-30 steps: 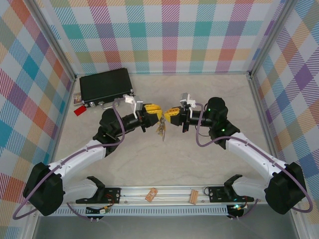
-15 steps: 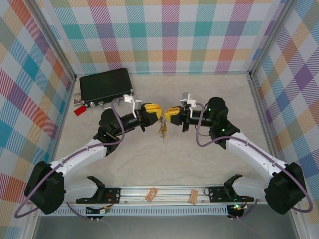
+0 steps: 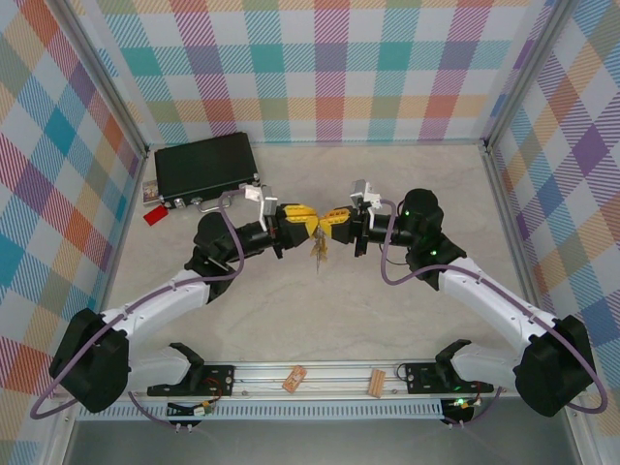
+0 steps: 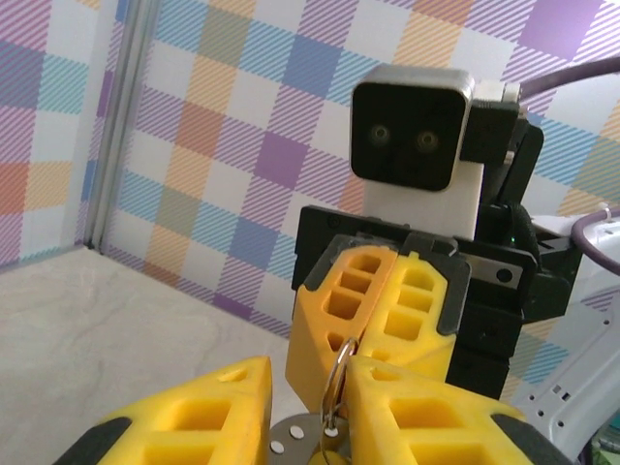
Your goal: Put the keys on the keyring
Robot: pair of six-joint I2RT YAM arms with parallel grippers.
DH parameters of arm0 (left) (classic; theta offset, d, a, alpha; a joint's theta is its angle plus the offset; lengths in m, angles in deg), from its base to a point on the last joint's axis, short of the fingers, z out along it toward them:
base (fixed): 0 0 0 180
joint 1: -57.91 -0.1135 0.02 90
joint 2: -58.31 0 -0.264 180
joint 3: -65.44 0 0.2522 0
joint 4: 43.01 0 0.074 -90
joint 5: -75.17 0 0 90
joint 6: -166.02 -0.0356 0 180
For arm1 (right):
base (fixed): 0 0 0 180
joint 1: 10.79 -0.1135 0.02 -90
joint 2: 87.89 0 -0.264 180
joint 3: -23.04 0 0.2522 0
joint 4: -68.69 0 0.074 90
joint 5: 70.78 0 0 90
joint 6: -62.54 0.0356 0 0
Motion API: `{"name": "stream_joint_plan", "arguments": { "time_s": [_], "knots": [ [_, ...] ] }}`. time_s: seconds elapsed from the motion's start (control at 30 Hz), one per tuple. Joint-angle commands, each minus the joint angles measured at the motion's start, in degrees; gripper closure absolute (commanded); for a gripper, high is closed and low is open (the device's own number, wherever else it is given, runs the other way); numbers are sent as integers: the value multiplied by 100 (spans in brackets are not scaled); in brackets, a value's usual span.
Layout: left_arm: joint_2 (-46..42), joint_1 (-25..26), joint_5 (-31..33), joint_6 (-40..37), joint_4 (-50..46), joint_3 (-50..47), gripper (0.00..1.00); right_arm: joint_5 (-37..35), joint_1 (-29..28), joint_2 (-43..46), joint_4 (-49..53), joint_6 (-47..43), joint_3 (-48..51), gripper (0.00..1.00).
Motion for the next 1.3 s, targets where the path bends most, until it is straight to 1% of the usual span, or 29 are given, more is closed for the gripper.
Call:
{"name": "stream_joint_plan", "arguments": {
  "time_s": [0.0,0.1,0.23,0.27,0.3,0.33,0.37,0.83,0.93,0.97,1.07,1.13,1.17,1.2,1.27],
  "knots": [
    [79,-72,-221,26,158,120,75,132,8,26,-262,57,-110,100],
    [117,-72,-248,22,185,128,76,172,12,16,-271,71,-113,100],
    [141,-71,-401,91,425,109,82,190,4,12,-288,62,-99,100],
    [155,-72,-468,133,497,107,85,186,4,12,-289,66,-101,100],
    [168,-72,-511,151,535,103,89,175,6,18,-288,62,-103,100],
    [187,-72,-550,167,564,103,96,171,8,15,-290,63,-99,100],
    [199,-71,-568,179,561,107,100,168,8,21,-294,66,-99,100],
    [39,-76,-389,54,452,57,100,-18,8,119,-182,12,-25,100],
    [-15,-80,-310,27,460,18,100,-103,9,159,-180,0,55,98],
    [-25,-80,-313,18,451,7,100,-113,8,168,-179,-4,75,100],
    [-25,-80,-403,9,392,34,100,-127,8,194,-176,-31,81,100],
    [16,-80,-585,0,336,63,100,-64,8,211,-193,-47,76,100],
    [33,-80,-781,-35,255,103,95,2,21,216,-186,-56,69,100],
    [48,-82,-931,-79,111,154,88,120,41,220,-132,-102,37,100],
    [66,-80,-1123,-154,-139,235,81,280,69,212,72,-185,-64,100]
  ]
}}
